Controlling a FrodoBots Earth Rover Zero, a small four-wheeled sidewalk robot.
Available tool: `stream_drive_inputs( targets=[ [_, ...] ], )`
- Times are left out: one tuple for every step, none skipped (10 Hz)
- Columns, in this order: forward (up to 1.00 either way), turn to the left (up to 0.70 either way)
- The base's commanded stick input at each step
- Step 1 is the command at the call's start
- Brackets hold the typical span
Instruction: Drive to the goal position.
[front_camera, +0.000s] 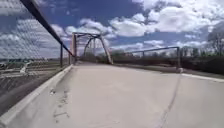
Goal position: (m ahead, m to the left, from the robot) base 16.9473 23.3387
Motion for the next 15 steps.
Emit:
stream_drive_inputs(
  targets=[
    [0.7,0.0],
    [0.7,0.0],
    [0.7,0.0],
    [0.7,0.0],
    [0.7,0.0],
    [0.7,0.0],
    [0.7,0.0],
    [0.7,0.0],
    [0.33,0.0],
    [0.0,0.0],
    [0.0,0.0],
    [0.0,0.0],
    [0.0,0.0],
    [0.0,0.0],
    [0.0,0.0]
  ],
)
